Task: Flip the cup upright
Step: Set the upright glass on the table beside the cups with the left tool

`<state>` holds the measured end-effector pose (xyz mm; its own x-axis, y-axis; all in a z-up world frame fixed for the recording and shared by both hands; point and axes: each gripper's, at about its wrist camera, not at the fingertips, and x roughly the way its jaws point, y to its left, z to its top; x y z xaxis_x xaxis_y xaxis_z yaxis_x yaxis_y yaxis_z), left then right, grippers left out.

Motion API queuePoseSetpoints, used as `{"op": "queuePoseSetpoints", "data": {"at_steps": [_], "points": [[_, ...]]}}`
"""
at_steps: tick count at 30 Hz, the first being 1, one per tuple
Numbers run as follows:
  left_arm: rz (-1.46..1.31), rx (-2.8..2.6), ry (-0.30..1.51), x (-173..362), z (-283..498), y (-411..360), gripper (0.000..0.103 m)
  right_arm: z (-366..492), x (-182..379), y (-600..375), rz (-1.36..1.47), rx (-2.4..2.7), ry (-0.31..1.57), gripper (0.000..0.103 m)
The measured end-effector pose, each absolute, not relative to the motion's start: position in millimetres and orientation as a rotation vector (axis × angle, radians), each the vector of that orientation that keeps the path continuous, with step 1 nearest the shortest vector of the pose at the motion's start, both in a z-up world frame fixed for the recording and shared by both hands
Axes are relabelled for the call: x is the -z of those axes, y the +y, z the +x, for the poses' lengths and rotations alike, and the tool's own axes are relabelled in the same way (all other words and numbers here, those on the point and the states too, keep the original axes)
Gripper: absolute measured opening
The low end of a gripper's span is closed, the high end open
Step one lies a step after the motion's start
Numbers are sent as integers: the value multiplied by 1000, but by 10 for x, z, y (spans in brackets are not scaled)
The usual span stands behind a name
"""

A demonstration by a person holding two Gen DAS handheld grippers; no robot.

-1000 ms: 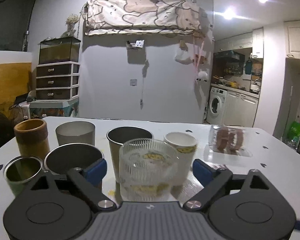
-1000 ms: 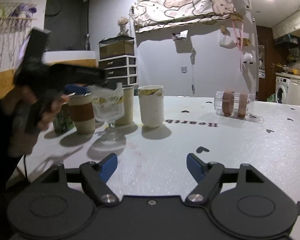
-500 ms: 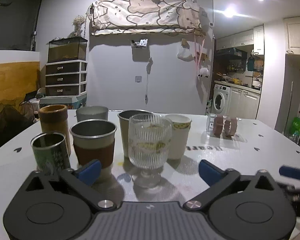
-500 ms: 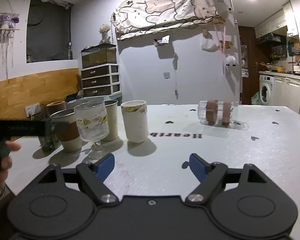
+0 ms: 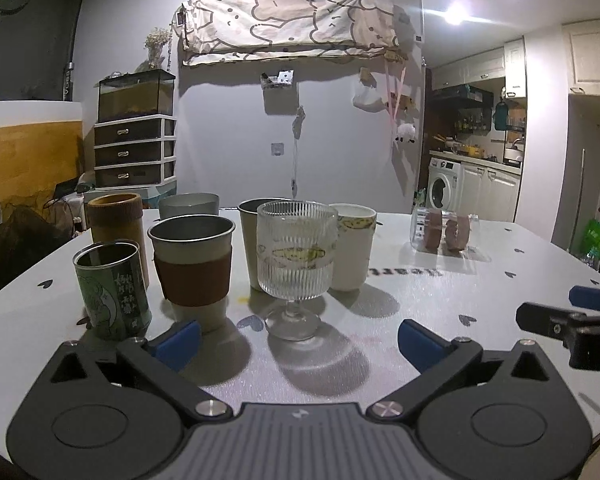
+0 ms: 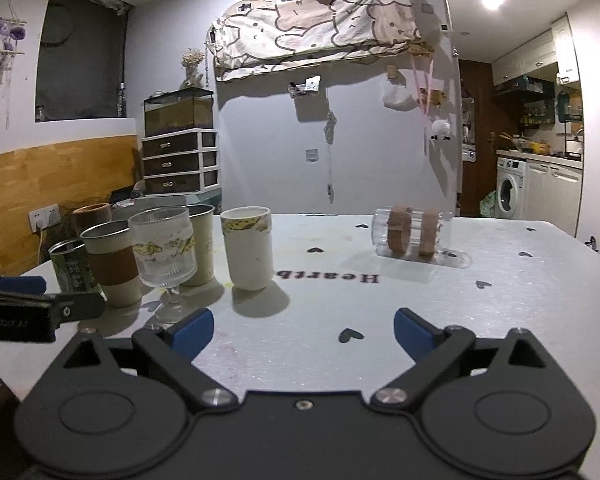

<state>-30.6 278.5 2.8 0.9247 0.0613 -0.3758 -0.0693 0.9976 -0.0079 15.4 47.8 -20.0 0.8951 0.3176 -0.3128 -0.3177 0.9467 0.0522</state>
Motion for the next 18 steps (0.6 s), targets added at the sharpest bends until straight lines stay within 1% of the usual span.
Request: {"op": "queuePoseSetpoints", "data": {"at_steps": [18], "points": [[-20, -92, 398, 7, -301, 2816, 103, 139, 200, 475, -15, -314, 327, 98]]}}
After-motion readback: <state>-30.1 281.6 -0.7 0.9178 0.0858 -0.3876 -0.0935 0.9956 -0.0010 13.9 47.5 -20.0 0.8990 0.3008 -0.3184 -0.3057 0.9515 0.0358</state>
